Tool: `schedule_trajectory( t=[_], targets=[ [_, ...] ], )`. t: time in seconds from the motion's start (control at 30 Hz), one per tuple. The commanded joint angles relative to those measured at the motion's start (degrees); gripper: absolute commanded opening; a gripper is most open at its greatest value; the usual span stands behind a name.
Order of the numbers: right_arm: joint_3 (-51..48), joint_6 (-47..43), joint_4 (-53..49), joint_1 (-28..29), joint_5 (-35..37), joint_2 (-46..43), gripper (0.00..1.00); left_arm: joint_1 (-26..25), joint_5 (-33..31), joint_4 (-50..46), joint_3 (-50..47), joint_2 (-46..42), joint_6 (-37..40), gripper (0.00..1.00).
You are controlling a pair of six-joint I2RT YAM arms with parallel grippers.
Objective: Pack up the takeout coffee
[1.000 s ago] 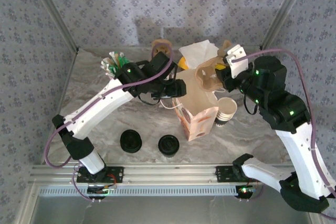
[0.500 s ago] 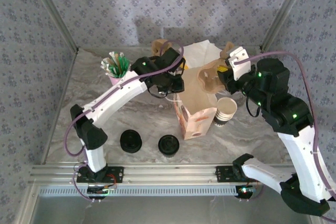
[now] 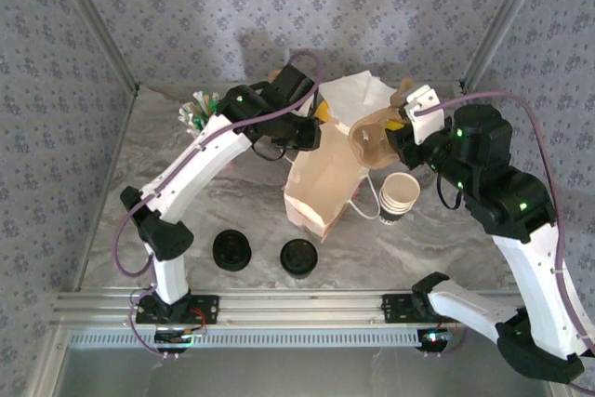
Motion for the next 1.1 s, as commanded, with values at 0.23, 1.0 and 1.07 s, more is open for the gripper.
schedule_trajectory(
  t=[0.23,1.0,1.07],
  targets=[
    [3.74,2.12,-4.64,-0.13,-1.07,-0.78,0.31,1.80,5.57,-9.60,14.97,8.97,9.48,0.19],
    [13.15,5.22,-16.54,5.05,-4.16,8.55,0.32,7.84,1.46,-7.92,22.28,6.19,12.04,0.69],
    [14.77,5.27,-18.72,6.74,-3.62,10.86,0.32,8.08,-2.23,-6.34,17.46,1.52,10.65,0.69]
  ],
)
